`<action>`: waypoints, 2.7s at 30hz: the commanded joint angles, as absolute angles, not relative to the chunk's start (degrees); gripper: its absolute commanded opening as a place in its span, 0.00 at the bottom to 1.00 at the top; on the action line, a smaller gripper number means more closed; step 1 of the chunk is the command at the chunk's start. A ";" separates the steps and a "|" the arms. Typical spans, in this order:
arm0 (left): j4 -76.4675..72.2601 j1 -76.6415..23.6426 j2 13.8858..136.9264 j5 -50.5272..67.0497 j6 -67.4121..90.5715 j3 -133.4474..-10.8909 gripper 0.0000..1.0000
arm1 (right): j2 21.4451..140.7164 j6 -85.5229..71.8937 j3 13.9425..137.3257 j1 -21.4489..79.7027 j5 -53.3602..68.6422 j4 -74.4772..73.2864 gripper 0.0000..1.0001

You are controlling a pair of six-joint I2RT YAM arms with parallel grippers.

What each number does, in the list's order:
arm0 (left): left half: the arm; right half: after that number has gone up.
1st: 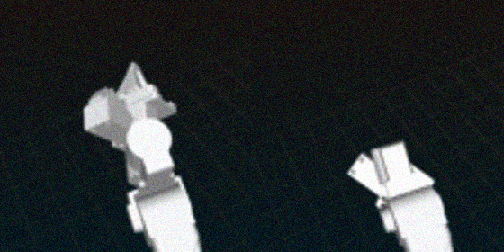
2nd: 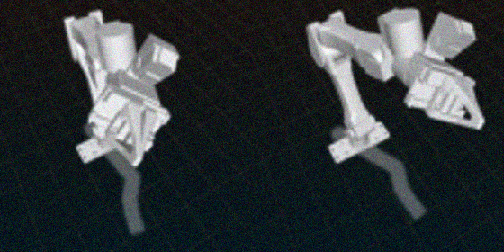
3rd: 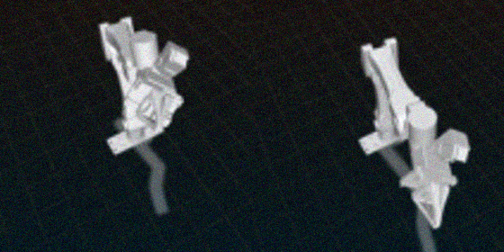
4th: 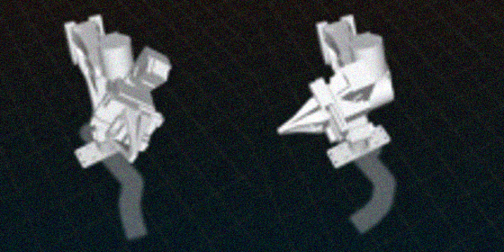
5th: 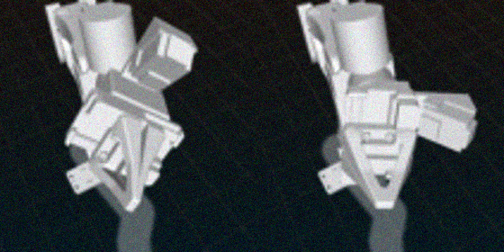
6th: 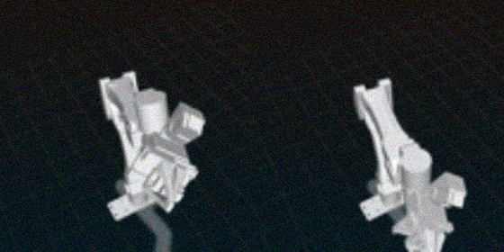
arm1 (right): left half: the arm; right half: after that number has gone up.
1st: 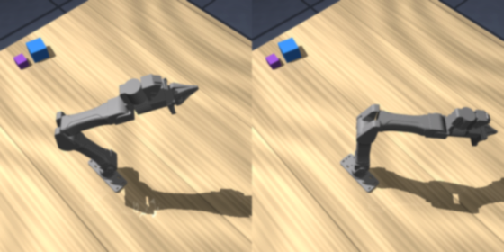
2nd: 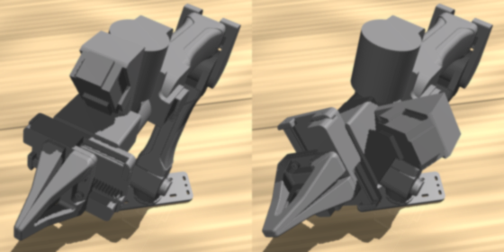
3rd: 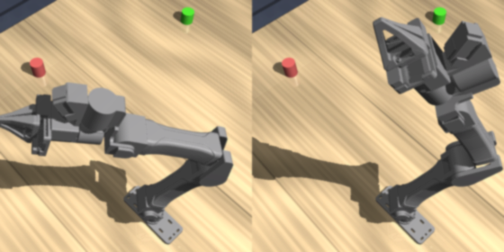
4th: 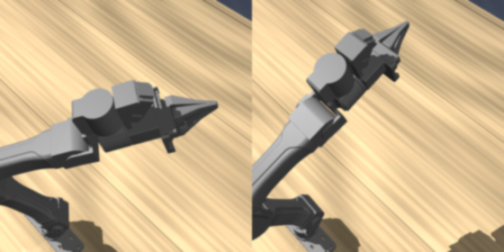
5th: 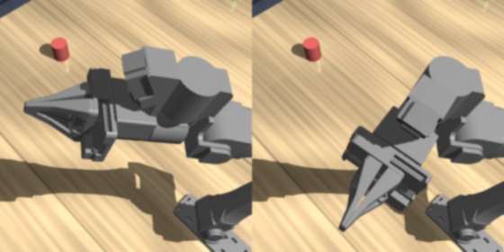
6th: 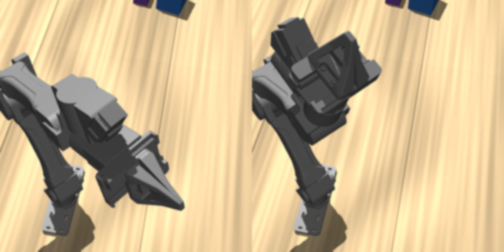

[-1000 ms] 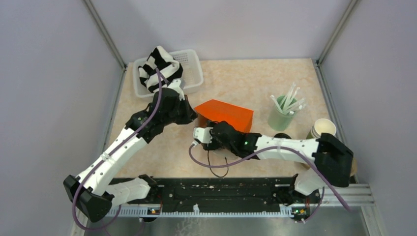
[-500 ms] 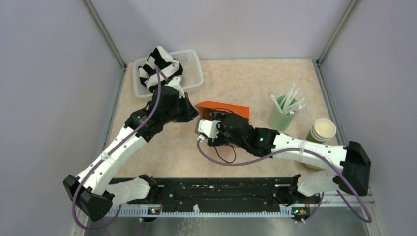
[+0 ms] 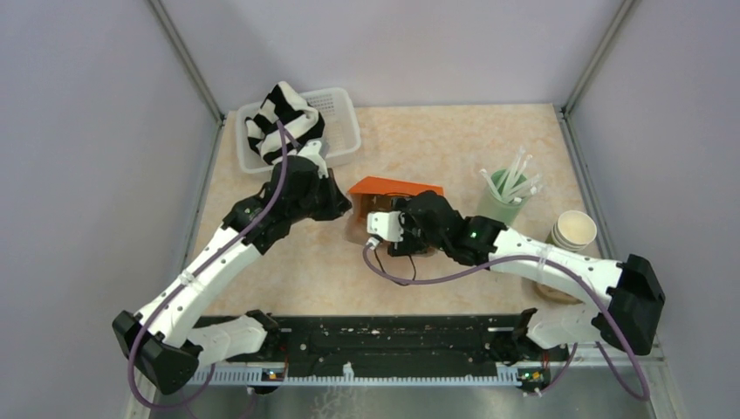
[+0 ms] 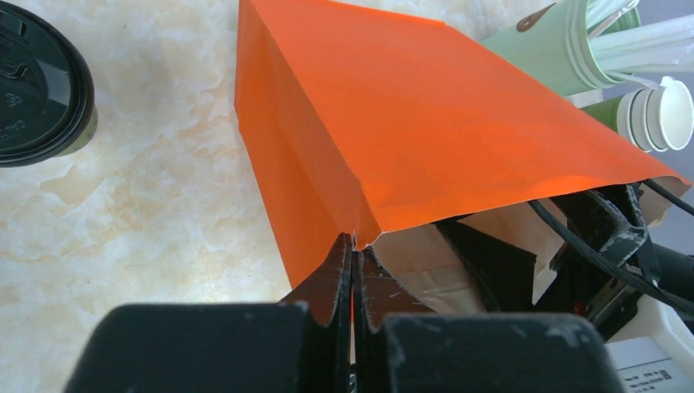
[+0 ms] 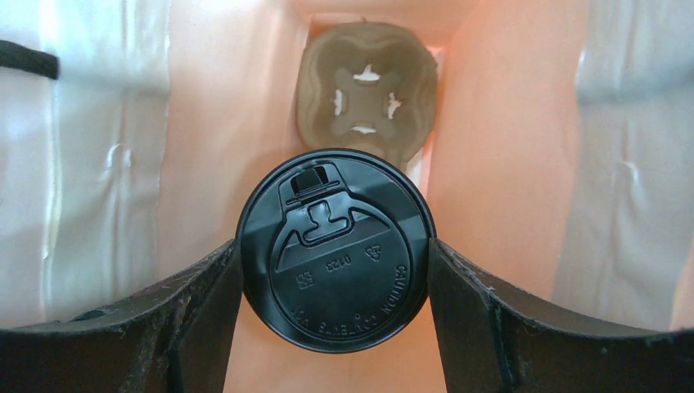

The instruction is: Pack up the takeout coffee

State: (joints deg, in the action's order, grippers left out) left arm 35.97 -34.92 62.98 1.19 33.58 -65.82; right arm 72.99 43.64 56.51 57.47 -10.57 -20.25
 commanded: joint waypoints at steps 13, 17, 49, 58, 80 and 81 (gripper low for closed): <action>25.49 -35.01 55.31 5.70 33.55 -55.13 0.00 | 69.24 60.32 55.40 48.80 -0.64 -23.28 0.52; 25.67 -35.00 56.35 7.09 32.97 -56.13 0.00 | 68.25 64.34 54.30 48.20 -0.61 -21.84 0.51; 34.00 -34.91 59.95 9.59 34.91 -63.82 0.00 | 75.50 52.96 45.98 38.87 8.20 2.01 0.72; 33.08 -34.94 60.29 9.90 35.87 -63.41 0.00 | 74.06 51.43 50.58 38.78 9.27 -10.30 0.91; 33.46 -34.98 61.11 8.60 38.34 -63.20 0.00 | 75.78 48.85 48.43 40.87 4.12 1.46 0.65; 33.36 -34.99 61.25 8.72 38.40 -63.26 0.00 | 75.46 48.91 48.38 40.91 4.14 1.42 0.64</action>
State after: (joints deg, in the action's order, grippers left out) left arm 33.47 -34.92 60.93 9.06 37.74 -62.57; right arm 77.25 49.21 49.12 40.75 5.85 -1.50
